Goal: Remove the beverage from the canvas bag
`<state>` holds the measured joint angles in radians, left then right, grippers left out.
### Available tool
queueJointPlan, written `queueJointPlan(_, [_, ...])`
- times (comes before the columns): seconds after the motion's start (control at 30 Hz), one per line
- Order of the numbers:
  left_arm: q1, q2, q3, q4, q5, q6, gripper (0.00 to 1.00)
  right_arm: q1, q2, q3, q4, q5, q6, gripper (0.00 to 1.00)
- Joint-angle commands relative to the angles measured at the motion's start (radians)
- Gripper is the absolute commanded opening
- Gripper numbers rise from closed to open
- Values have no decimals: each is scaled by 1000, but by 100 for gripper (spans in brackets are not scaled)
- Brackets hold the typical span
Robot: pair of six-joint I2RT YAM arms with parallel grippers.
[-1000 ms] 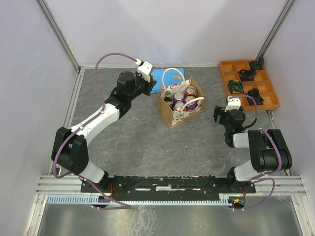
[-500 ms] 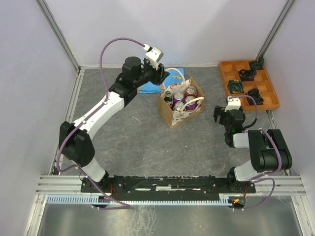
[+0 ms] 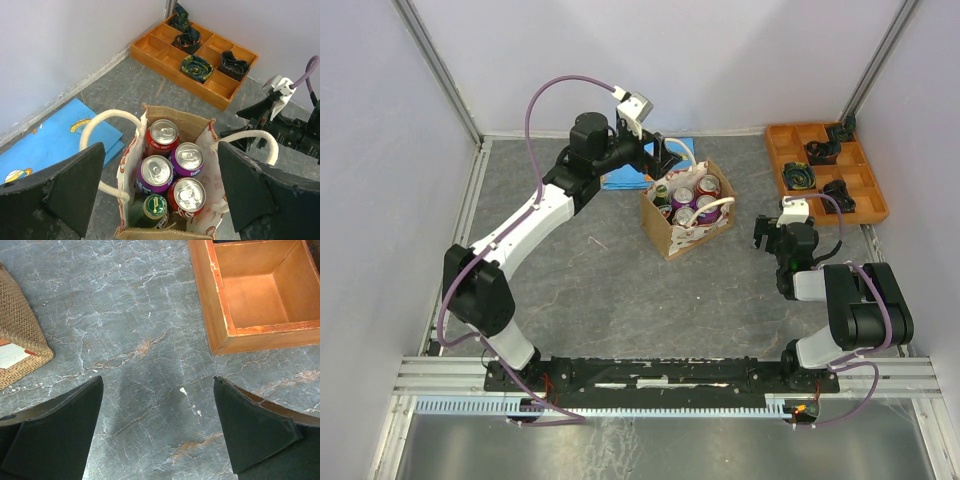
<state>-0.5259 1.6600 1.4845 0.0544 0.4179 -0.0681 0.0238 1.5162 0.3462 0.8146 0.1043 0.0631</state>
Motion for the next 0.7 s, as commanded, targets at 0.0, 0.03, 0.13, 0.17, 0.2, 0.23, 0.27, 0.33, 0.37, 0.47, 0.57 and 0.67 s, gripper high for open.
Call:
queueJointPlan(0.0, [-7, -1, 18, 32, -19, -35, 100, -2, -4, 23, 41, -8, -5, 99])
queueJointPlan(0.03, [-9, 1, 19, 32, -11, -27, 98, -2, -3, 23, 41, -7, -5, 99])
queueJointPlan(0.13, [-9, 13, 31, 25, 32, -9, 78, -2, -3, 24, 41, -8, -5, 99])
queueJointPlan(0.17, [-11, 16, 36, 22, 35, -9, 66, -2, -4, 23, 42, -8, -5, 99])
queueJointPlan(0.2, [-11, 18, 40, 20, 36, -9, 55, -2, -4, 23, 41, -8, -6, 99])
queueJointPlan(0.23, [-12, 19, 39, 20, 35, -7, 45, -3, -4, 23, 41, -8, -5, 99])
queueJointPlan(0.27, [-13, 19, 38, 22, 35, -2, 31, -2, -4, 24, 41, -8, -5, 99])
queueJointPlan(0.33, [-14, 20, 38, 23, 37, 15, 4, -2, -4, 23, 41, -8, -5, 99])
queueJointPlan(0.37, [-14, 22, 39, 25, 44, 26, 3, -2, -3, 23, 41, -8, -5, 99])
queueJointPlan(0.47, [-21, 40, 51, 27, 83, 55, 4, -2, -4, 24, 42, -8, -6, 99])
queueJointPlan(0.57, [-27, 68, 62, 23, 101, 53, 19, -3, -3, 24, 41, -8, -5, 99])
queueJointPlan(0.67, [-36, 95, 70, 4, 104, 48, 12, -2, -3, 24, 41, -8, -5, 99])
